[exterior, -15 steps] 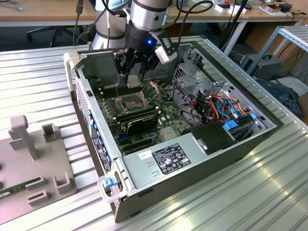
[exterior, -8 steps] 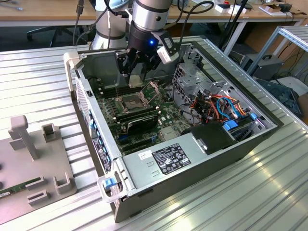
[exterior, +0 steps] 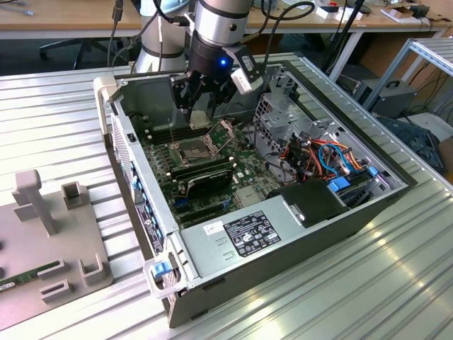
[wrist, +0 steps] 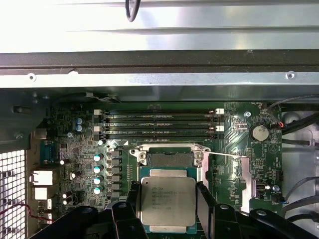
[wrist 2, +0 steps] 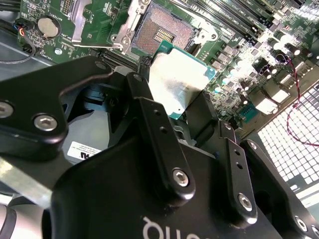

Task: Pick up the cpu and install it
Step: 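Place the cpu into insertion slot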

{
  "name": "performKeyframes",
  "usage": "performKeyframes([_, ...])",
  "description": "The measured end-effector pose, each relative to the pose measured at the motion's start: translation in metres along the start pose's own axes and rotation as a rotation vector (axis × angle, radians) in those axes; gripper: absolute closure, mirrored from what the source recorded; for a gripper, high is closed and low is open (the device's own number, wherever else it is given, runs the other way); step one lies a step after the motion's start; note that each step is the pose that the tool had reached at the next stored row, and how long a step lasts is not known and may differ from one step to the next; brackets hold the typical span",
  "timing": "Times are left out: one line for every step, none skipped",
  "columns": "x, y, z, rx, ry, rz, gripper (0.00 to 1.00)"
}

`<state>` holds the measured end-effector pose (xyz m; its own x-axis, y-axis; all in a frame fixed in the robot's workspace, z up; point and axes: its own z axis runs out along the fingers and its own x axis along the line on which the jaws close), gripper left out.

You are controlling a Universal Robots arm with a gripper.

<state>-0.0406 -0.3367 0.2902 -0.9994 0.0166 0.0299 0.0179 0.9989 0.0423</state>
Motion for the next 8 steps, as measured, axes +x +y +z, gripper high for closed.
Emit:
performKeyframes([0.0,0.0,0.0,0.0,0.0,0.0,0.46])
performKeyframes([0.0,0.0,0.0,0.0,0.0,0.0,0.46])
performKeyframes([-0.0001,0.0,0.0,0.0,0.0,0.0,0.46])
performKeyframes([-0.0001,0.0,0.0,0.0,0.0,0.0,0.46])
performKeyframes([-0.0001,0.0,0.0,0.0,0.0,0.001,0.46])
performKeyframes([-0.0001,0.0,0.0,-0.0001,-0.0002,0.004,0.46])
performKeyframes([-0.0001,0.0,0.0,-0.0003,-0.0003,0.008,0.46])
performKeyframes([-0.0001,0.0,0.0001,-0.0006,-0.0008,0.018,0.46])
